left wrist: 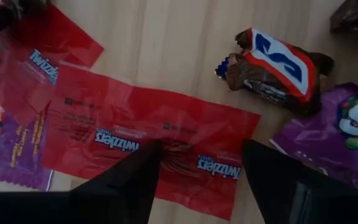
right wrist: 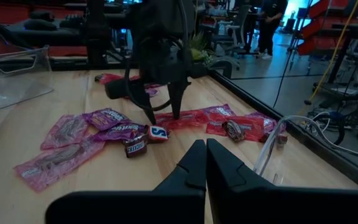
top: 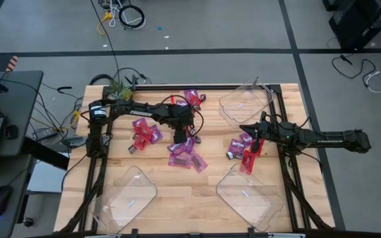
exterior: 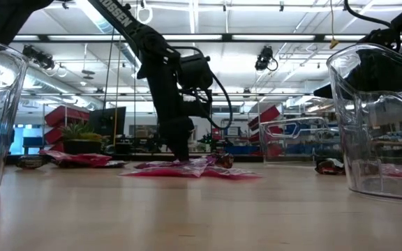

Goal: Sort candy
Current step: Put the red candy into the top transparent bin

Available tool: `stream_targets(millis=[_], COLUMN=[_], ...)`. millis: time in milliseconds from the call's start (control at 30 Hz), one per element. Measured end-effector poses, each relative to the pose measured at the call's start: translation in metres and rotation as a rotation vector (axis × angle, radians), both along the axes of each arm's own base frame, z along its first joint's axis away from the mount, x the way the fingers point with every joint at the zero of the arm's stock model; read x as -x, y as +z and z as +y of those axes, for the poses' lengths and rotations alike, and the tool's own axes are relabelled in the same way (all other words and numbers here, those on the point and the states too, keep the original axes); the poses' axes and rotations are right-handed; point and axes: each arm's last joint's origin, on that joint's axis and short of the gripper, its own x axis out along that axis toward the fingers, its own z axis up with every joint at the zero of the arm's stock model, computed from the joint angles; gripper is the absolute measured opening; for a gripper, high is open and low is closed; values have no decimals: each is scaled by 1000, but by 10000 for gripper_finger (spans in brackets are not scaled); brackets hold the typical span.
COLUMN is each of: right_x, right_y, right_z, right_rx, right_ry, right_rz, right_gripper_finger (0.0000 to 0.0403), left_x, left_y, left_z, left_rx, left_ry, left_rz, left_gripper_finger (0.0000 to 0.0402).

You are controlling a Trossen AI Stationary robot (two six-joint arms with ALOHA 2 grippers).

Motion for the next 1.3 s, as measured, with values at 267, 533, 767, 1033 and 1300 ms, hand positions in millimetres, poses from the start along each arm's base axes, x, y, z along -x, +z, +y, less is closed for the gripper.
stream_targets(millis=[267, 533, 767, 1033, 1300], right_x=[0, 0, 0, 0, 0], right_y=[0, 1, 1, 1, 1], right_z=[0, 0, 0, 0, 0], right_rx=[0, 1, 2, 2, 2], right_ry=[0, 0, 0, 0, 0], right_rz=[0, -7, -14, -15, -15], right_gripper_finger=[0, 0, 0, 0, 0], left_x=[6, 15, 13, -32, -83], left_y=[3, 17, 69, 140, 148], left_z=[1, -1, 0, 11, 27], left_rx=[-15, -25, -93, -158, -145], left_ry=[14, 17, 4, -180, -288], left_rz=[45, 64, -76, -328, -391], left_gripper_finger=[148, 12, 5, 1, 0])
